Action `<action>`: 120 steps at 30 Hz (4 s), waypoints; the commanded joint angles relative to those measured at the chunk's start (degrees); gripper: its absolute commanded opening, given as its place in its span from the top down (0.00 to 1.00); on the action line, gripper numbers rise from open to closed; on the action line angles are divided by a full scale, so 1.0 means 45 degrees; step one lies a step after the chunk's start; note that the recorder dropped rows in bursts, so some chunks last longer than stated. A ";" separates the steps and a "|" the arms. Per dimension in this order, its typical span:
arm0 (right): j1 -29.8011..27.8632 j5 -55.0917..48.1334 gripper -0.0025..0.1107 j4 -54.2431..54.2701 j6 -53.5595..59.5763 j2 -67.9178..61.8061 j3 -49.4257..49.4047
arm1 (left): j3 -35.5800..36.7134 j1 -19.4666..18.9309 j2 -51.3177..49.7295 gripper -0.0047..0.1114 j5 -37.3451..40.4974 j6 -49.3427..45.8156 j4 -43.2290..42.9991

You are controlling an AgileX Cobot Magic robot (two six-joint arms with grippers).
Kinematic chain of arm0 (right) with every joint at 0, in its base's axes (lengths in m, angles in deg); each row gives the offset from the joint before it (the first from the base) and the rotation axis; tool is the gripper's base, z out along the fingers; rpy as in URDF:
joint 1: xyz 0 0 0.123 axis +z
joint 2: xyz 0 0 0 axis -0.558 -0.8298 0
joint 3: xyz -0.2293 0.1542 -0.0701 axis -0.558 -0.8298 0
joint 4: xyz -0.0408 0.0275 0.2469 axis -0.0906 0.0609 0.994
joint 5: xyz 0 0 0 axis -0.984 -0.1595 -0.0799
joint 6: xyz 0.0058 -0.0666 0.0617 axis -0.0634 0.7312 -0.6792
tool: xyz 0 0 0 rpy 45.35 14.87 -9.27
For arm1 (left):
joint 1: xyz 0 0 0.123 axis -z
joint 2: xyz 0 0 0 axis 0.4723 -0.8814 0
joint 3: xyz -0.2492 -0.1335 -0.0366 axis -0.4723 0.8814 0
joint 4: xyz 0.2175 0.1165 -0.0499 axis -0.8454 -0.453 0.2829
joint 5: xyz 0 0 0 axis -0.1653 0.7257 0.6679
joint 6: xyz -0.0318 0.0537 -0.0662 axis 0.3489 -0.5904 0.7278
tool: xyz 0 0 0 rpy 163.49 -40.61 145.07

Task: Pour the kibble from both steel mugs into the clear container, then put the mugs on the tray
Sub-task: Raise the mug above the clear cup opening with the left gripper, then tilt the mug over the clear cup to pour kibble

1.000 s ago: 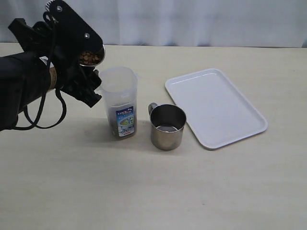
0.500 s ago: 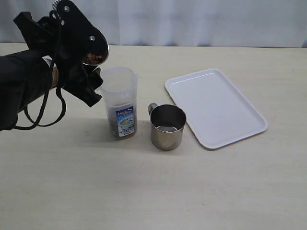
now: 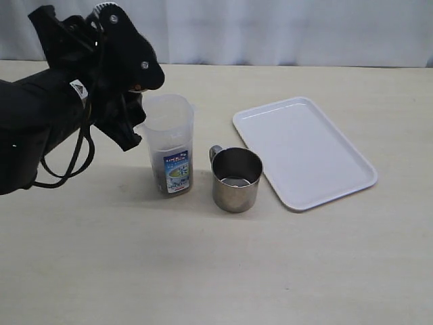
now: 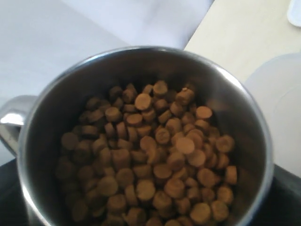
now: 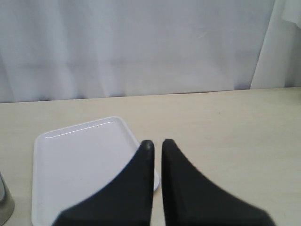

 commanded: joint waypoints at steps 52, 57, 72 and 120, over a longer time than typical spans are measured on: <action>0.0008 0.0012 0.94 -0.0021 0.0072 0.0037 -0.0034 | -0.0942 0.0543 -0.1668 0.96 0.2576 -0.4541 -0.0999; 0.0008 0.0012 0.94 -0.0021 0.0072 0.0037 -0.0034 | -0.1440 0.0679 -0.1781 0.96 0.2574 -0.5444 -0.0999; 0.0008 0.0012 0.94 -0.0021 0.0072 0.0037 -0.0034 | -0.1467 0.0679 -0.1829 0.96 0.2954 -0.7406 -0.0999; 0.0008 0.0012 0.94 -0.0021 0.0072 0.0037 -0.0034 | -0.2098 0.0909 -0.2473 0.96 0.3254 -1.2675 -0.0999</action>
